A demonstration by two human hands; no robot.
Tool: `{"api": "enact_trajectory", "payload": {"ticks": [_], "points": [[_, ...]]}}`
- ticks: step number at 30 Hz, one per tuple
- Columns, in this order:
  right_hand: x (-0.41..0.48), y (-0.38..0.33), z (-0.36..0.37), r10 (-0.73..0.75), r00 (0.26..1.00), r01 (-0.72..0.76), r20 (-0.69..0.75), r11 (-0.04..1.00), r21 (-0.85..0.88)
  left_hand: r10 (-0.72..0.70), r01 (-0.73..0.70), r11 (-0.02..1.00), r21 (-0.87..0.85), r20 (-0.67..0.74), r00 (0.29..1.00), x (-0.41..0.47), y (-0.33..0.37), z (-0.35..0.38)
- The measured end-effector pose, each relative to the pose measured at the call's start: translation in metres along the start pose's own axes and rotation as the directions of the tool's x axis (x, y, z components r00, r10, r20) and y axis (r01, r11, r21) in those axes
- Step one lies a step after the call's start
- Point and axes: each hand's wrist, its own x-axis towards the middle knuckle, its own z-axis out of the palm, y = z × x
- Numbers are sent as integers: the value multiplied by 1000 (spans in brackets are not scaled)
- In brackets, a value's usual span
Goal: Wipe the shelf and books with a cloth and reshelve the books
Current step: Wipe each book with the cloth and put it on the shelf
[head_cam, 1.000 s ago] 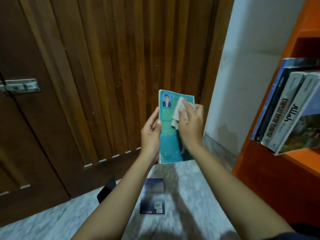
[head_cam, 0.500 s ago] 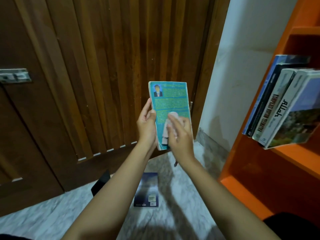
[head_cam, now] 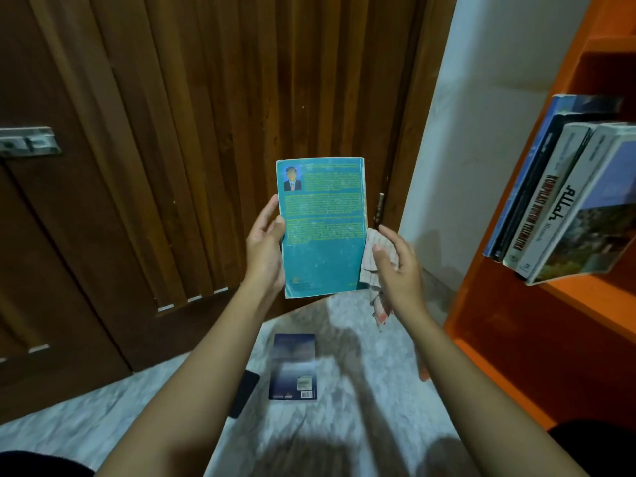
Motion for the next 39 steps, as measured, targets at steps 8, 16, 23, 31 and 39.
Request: {"api": "enact_trajectory", "payload": {"ticks": [8,16,23,31,39], "points": [[-2,4,-21,161,928,-293,335,872,392,-44,47,998,-53,43,998,-5,-12,-7],[-14,-5,-8,200,960,-267,193,860,435,-3,4,986,170,-8,1000,-3,-22,-15],[-21,-2,1,220,974,-221,55,863,454,35,-79,841,535,92,995,1,-25,-18],[-33,5,8,234,971,-205,-43,914,351,555,-404,204,892,235,798,-22,-38,6],[-50,20,22,38,994,-39,-103,999,-11,236,-386,334,860,320,918,-35,-44,37]]}}
